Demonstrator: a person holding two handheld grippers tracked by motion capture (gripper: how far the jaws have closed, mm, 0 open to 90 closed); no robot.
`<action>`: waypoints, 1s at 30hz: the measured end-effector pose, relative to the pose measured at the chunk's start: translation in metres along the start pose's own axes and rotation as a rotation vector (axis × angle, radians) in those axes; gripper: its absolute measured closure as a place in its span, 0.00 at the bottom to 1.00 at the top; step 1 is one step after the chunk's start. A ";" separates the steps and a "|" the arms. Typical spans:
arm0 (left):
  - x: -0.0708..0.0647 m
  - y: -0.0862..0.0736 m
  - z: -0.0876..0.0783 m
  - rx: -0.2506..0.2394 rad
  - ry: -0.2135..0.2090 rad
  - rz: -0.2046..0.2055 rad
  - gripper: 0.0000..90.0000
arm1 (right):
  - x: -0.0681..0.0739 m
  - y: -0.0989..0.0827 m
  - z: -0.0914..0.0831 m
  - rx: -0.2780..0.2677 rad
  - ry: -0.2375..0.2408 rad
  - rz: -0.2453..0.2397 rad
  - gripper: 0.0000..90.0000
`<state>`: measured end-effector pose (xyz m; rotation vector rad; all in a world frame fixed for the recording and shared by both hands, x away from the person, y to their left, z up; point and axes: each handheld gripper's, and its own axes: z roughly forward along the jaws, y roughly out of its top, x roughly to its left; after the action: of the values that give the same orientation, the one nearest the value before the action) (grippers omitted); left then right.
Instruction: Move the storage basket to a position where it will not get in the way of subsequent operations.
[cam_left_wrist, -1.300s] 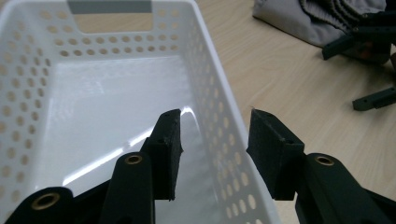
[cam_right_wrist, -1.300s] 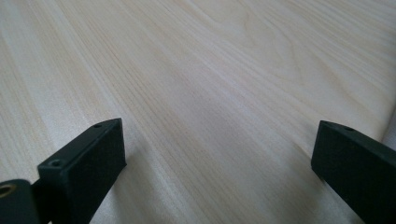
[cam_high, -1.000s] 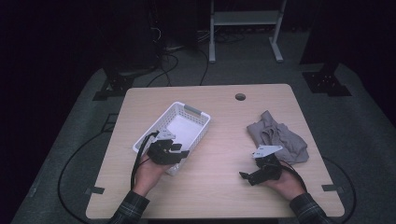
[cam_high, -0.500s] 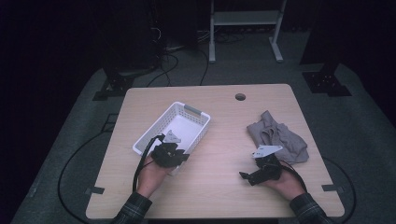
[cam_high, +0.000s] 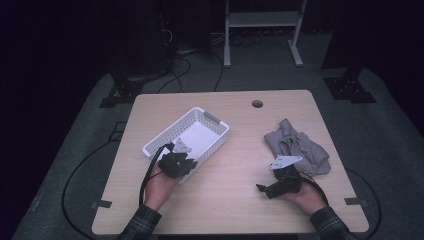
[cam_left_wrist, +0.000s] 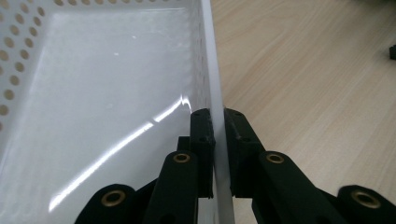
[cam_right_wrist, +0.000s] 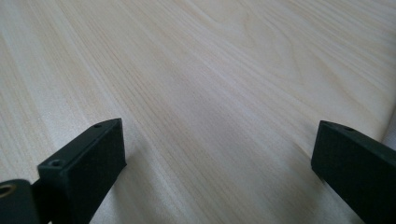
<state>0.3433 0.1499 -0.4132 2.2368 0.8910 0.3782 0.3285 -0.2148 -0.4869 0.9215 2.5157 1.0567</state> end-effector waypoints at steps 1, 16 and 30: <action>0.001 0.001 -0.001 -0.006 0.000 0.001 0.93 | 0.000 0.000 0.000 0.000 0.000 0.000 0.03; 0.024 0.012 -0.008 -0.071 0.010 -0.019 0.94 | 0.000 0.000 0.000 -0.001 0.000 -0.002 0.03; 0.063 0.021 -0.004 -0.089 0.092 -0.054 0.94 | -0.001 0.000 0.000 -0.001 -0.004 0.002 0.03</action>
<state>0.3970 0.1846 -0.3950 2.1242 0.9612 0.4894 0.3291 -0.2149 -0.4869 0.9247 2.5121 1.0554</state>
